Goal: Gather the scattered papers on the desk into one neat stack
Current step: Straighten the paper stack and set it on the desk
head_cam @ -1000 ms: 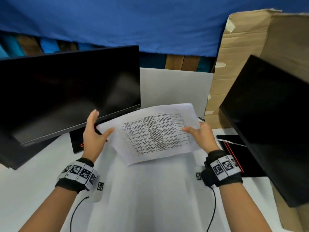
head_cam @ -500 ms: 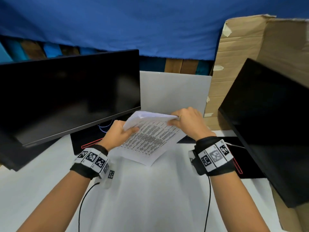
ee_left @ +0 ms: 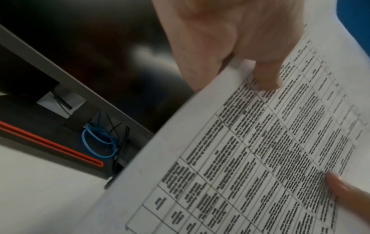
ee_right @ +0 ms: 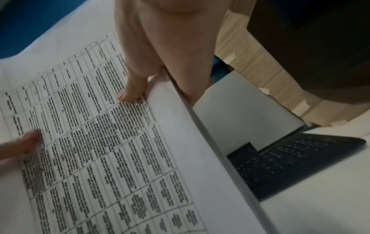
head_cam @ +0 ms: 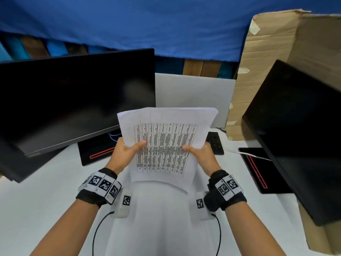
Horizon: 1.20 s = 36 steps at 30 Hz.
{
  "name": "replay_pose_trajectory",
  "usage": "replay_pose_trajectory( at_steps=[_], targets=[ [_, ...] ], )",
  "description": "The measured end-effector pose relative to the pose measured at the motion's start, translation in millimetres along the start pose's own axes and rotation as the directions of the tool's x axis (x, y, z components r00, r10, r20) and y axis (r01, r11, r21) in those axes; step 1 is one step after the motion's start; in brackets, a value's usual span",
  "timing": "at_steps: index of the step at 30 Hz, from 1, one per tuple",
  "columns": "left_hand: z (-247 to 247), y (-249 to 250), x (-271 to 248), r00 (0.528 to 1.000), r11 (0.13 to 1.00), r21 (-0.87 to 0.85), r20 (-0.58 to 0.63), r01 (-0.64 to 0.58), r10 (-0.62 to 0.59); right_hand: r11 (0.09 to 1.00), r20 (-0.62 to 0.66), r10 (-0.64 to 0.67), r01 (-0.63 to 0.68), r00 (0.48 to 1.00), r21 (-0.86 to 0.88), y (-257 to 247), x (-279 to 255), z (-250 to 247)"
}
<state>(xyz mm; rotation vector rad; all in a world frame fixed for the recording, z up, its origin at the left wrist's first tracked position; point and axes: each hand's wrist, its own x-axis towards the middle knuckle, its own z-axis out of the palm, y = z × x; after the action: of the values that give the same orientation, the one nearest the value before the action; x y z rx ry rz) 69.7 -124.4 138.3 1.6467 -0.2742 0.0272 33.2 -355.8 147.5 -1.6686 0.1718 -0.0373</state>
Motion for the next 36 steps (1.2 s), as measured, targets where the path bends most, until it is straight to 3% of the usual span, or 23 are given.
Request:
replay_pose_trajectory(
  at_steps=[9,17,21,25,29,33,36],
  targets=[
    [2.6,-41.2,-18.0,0.971,0.973,-0.049,0.089,0.225,-0.22,0.985,-0.027,0.174,-0.174,0.984,0.012,45.3,-14.0,10.9],
    [-10.1,-31.5,-4.1,0.958,0.958,0.009,0.025,0.287,-0.287,0.985,-0.029,0.172,-0.172,0.985,-0.015,47.0,10.5,24.0],
    [-24.6,-55.2,-22.6,0.897,0.894,0.12,0.038,0.433,-0.44,0.96,0.007,0.279,-0.279,0.96,-0.028,66.8,18.9,44.1],
    [-48.2,-84.1,-35.6,0.848,0.843,0.143,0.039,0.519,-0.529,0.899,0.048,0.433,-0.428,0.9,-0.096,96.1,26.8,72.5],
    [-76.1,-113.7,-38.8,0.748,0.736,0.166,-0.014,0.656,-0.664,0.836,0.106,0.547,-0.534,0.83,-0.126,133.0,42.9,107.3],
    [-101.3,-140.2,-48.0,0.678,0.652,0.202,-0.102,0.73,-0.728,0.778,0.177,0.622,-0.579,0.763,-0.243,161.1,44.0,136.9],
    [-115.9,-151.3,-55.4,0.647,0.618,0.202,-0.148,0.76,-0.748,0.748,0.202,0.647,-0.561,0.735,-0.356,217.9,58.4,152.2]
  ],
)
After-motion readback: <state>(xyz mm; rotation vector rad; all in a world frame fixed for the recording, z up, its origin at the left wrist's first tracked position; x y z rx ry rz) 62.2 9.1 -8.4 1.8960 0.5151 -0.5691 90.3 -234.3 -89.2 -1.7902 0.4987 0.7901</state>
